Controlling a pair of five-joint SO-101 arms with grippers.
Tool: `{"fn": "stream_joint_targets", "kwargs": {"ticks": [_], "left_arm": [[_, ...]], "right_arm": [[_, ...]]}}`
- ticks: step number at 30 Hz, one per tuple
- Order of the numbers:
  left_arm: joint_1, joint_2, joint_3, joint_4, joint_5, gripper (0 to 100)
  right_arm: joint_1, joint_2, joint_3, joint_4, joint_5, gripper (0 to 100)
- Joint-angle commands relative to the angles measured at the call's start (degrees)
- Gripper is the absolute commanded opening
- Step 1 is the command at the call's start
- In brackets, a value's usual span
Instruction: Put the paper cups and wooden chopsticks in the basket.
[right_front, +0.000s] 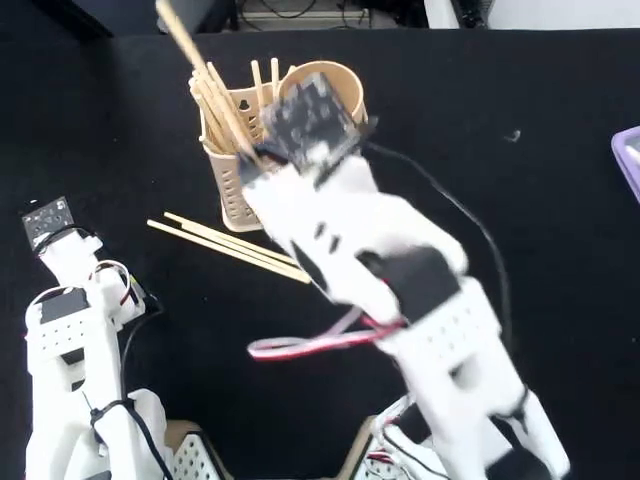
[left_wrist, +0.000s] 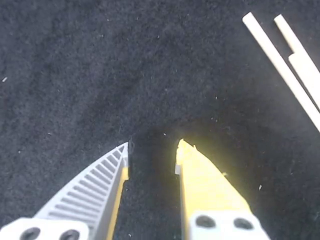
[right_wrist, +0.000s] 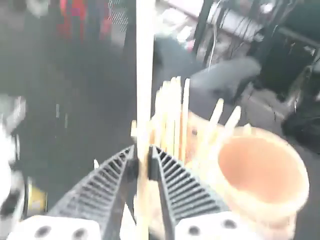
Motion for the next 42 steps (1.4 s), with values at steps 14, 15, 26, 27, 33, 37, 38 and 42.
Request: {"fn": "stream_joint_targets", "kwargs": {"ticks": [14,15,26,27,33,37,38,42], "left_arm": [[0.48,-0.79,-0.4,-0.62,-0.18,16],[0.48,-0.79,-0.4,-0.62,-0.18,16],[0.48,-0.79,-0.4,-0.62,-0.18,16],[0.48,-0.79,-0.4,-0.7,-0.18,16],[0.48,-0.79,-0.4,-0.7,-0.18,16],[0.48,-0.79,-0.4,-0.7,-0.18,16],[0.48,-0.79,-0.4,-0.7,-0.18,16],[0.48,-0.79,-0.4,-0.79,-0.18,16]], "right_arm": [[5.19,23.25,-2.68,-44.57,-4.84,1.1],[5.45,24.22,-2.33,-44.57,-4.84,1.1],[5.19,25.36,1.63,-40.0,-4.75,9.4],[5.1,25.36,1.54,-38.51,-4.75,12.4],[5.45,19.03,1.8,-35.34,-4.75,15.2],[5.1,10.24,1.71,-24.88,-4.48,15.2],[5.1,7.6,1.89,-19.52,-4.4,15.2],[2.99,1.54,3.65,3.69,-4.31,15.1]]}}
